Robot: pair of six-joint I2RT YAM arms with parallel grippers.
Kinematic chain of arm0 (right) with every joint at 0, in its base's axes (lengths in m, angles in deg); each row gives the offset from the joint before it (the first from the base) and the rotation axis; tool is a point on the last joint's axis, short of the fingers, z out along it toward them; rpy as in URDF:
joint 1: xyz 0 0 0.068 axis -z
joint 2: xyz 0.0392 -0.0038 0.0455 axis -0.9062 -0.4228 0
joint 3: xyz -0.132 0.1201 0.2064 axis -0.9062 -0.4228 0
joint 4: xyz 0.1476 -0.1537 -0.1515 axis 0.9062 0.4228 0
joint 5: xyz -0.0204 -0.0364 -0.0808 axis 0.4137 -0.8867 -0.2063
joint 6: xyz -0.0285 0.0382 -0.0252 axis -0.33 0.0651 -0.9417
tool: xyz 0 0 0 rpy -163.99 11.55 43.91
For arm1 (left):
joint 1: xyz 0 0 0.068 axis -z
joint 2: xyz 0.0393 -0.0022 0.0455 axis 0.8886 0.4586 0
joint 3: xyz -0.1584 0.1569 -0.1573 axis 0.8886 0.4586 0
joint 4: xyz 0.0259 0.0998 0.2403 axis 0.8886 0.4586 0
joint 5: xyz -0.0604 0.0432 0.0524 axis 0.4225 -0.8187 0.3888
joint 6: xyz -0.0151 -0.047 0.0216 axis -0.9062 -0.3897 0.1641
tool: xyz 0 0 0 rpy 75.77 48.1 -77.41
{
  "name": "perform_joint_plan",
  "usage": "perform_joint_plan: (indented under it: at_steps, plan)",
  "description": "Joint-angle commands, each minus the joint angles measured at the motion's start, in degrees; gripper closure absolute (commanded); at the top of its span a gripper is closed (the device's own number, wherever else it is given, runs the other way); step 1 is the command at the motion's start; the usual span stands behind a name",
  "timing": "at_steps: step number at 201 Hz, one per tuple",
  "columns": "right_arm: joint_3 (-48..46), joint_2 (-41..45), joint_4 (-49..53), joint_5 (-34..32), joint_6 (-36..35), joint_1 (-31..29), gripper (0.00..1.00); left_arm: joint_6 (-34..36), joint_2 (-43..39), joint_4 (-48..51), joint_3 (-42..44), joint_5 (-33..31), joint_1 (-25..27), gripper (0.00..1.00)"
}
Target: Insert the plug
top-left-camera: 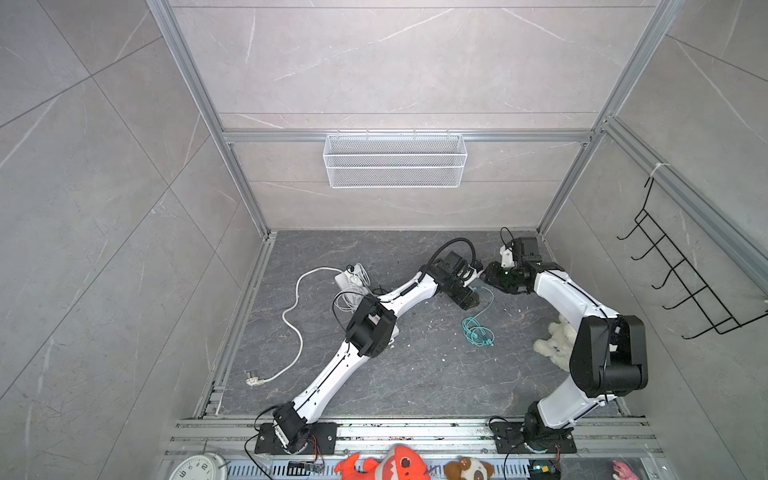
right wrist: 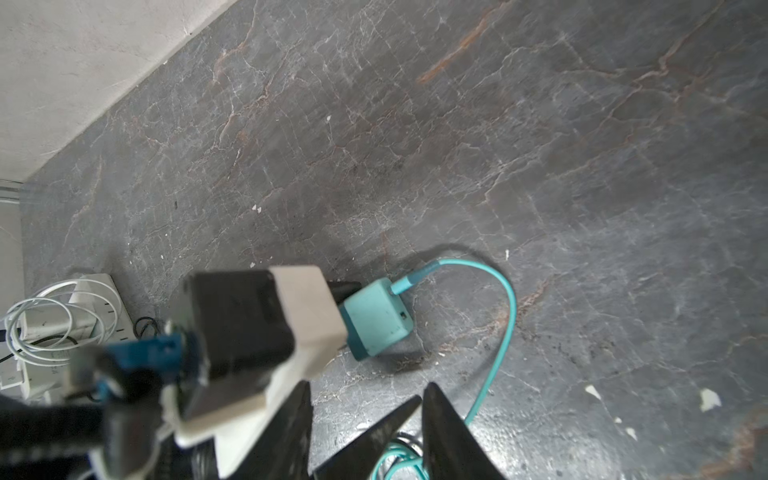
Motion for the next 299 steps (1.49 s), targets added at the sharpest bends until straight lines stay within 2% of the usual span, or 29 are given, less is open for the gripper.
perform_joint_plan:
  at_steps: [1, 58, 87, 109, 132, 149, 183, 219, 254, 277, 299]
  plan:
    - [-1.48, 2.45, 0.04, 0.74, -0.90, 0.07, 0.54, 1.07, -2.27, 2.72, 2.86, 0.40, -0.19, 0.19]
    - [-5.94, 8.27, 0.63, -0.75, -0.55, 0.51, 0.54, -1.02, -1.14, 2.06, 2.07, -1.23, 0.14, 0.33]
    - [-8.42, 11.28, 1.41, -1.13, -0.51, 0.55, 0.54, -1.98, 0.04, 1.03, 1.55, -1.34, 1.00, 0.38]
    - [-10.20, 13.89, 2.27, -1.23, -0.22, 0.64, 0.54, -2.66, 1.28, 1.40, 0.06, -1.26, 1.47, 0.48]
    - [-10.95, 16.81, 4.95, -1.93, 0.72, 0.68, 0.54, -3.28, 1.65, 3.40, -1.38, -6.58, 1.56, 0.60]
    - [-12.19, 20.15, 6.66, -1.97, 1.87, 0.70, 0.54, -3.23, 0.35, 1.90, 0.76, -6.77, 1.52, 0.64]
    - [-15.59, 28.11, 10.45, -5.06, 2.60, 0.68, 0.54, -2.98, -2.38, -1.24, 3.92, -7.17, 1.62, 0.80]
    - [-21.31, 37.64, 15.16, -5.34, 4.94, 0.65, 0.54, -1.64, -14.36, -15.99, 17.36, -12.47, 0.89, 0.83]
    - [-24.81, 46.97, 19.78, -5.02, 7.53, 0.64, 0.54, -2.22, -25.24, -33.56, 29.09, -15.81, -2.50, 0.84]
    - [-25.14, 49.37, 22.17, -4.49, 7.49, 0.64, 0.54, -1.72, -28.61, -41.66, 33.22, -17.46, -4.74, 0.85]
    - [-24.88, 49.52, 22.52, -0.95, 7.11, 0.68, 0.54, -2.86, -33.58, -53.37, 41.17, -17.89, -7.26, 0.86]
